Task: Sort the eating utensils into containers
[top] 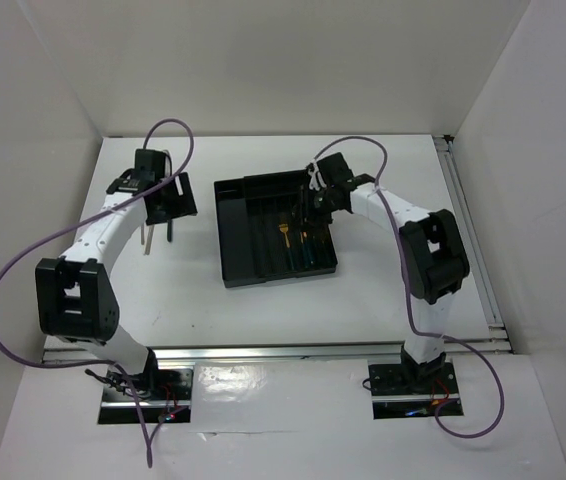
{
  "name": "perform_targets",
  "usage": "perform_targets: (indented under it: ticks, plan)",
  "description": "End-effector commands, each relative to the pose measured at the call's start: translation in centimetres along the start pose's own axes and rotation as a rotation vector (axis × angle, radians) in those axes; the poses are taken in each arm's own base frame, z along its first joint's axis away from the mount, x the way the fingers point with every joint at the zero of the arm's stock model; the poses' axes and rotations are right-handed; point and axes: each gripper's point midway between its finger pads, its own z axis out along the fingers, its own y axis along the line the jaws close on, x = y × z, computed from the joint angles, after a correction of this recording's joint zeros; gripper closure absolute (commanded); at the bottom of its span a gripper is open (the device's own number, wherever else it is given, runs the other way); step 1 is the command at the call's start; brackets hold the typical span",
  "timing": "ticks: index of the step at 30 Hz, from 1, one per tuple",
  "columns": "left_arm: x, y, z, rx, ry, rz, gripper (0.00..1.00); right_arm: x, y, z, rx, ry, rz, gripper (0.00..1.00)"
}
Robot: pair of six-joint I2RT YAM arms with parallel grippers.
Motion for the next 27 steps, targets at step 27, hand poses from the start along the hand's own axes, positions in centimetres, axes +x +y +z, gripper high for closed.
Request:
perform_targets:
  ticks: [27]
  plan:
    - [0.0,4.9,9.5,-0.016,0.169,0.057,0.48,-8.8,-3.3,-8.7,0.05,-0.348,-0.163,0.59]
